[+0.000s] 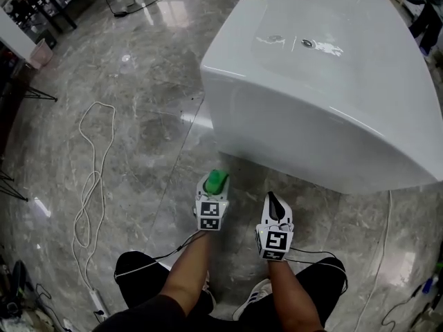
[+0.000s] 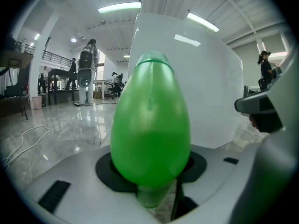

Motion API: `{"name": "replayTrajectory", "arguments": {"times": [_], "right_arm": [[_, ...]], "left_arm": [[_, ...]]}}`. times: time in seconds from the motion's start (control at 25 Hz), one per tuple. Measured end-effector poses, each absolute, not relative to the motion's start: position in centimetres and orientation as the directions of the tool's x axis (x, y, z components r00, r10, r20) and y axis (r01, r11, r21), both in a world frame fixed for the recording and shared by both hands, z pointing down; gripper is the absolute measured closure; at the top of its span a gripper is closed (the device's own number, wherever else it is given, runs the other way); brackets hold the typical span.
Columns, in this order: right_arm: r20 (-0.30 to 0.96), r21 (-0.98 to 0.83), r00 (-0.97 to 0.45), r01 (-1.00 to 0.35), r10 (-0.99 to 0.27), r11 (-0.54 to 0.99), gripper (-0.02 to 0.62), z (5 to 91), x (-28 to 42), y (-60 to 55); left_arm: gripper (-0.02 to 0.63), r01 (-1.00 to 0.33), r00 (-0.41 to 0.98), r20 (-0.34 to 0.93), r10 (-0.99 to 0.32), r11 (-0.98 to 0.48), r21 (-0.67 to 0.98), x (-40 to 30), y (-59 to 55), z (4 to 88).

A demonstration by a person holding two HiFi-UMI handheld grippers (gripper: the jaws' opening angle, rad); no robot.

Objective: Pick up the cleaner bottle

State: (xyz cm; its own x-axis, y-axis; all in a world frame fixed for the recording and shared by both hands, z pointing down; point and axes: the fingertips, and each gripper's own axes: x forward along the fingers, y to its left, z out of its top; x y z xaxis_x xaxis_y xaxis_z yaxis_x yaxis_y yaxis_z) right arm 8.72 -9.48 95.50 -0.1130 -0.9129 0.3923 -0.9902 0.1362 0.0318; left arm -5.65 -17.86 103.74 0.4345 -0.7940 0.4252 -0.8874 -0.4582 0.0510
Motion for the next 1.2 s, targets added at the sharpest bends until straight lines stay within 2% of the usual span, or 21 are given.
{"name": "replayTrajectory", "arguments": {"times": [0.28,0.48,1.0,1.2], "right_arm": [[0.353,0.051,-0.077,-0.994,-0.933,0.101,0.58,88.1,9.6,-10.9],[0.348,0.033,-0.073,-0.995,-0.935,0.09,0.58,79.8,9.7,-10.0],[0.362,0.0,-0.008,-1.0,-0.932,0.009,0.58,46.8,10.9,-3.4],[0.286,-0.033,0.003,-0.999,-0.958,-0.012,0.58,34.2,9.9,-3.2]], "left_arm": [[0.419,-0.892,0.43,0.394,-0.812,-0.45,0.047,-5.4,-18.0,95.5],[0.417,-0.89,0.444,0.384,-0.81,-0.448,0.083,-5.1,-16.9,86.0],[0.417,-0.855,0.506,0.397,-0.765,-0.505,0.118,-5.7,-10.1,51.4],[0.417,-0.827,0.556,0.354,-0.752,-0.545,0.139,-5.3,-9.7,38.9]]}}
